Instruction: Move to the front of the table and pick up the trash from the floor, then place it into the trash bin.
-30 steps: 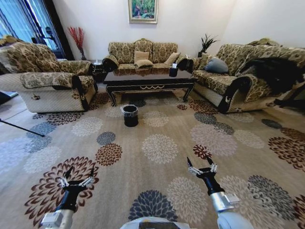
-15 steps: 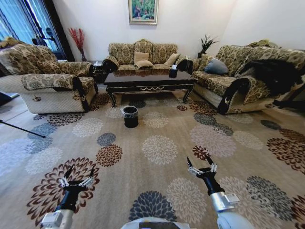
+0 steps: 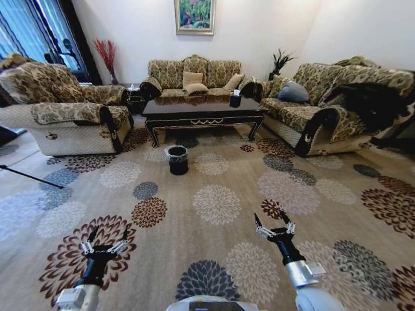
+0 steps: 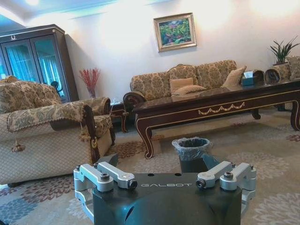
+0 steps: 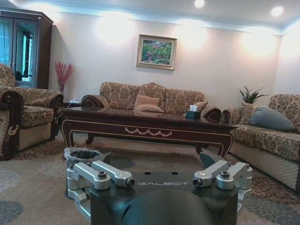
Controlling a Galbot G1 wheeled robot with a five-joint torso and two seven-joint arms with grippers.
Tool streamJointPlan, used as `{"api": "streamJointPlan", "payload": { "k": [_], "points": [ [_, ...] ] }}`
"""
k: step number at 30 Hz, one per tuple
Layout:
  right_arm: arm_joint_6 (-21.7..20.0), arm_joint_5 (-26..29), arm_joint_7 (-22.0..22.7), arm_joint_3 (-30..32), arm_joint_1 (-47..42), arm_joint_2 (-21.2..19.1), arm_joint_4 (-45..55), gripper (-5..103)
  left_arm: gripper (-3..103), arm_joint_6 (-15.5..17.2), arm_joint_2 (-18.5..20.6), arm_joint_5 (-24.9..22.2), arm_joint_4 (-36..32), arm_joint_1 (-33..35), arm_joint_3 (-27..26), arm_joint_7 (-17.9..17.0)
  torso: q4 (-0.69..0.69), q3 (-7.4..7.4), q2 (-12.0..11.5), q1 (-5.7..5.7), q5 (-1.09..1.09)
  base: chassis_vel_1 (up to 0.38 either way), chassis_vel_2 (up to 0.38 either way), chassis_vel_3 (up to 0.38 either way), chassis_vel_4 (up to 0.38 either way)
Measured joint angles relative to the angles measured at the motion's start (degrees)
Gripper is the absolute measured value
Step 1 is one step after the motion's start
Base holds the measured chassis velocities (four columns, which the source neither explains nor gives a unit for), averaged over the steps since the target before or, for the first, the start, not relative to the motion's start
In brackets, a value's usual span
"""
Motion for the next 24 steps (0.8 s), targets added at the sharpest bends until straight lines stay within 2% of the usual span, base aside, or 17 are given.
{"api": "streamJointPlan", "payload": {
  "k": [24],
  "points": [
    [0.0,0.0,0.0,0.0,0.0,0.0,0.0,100,100,0.0,0.0,0.0,0.0,0.0,0.0,0.0,0.0,3.55,5.9,2.32,0.0,0.0,0.0,0.0,0.0]
  ]
}}
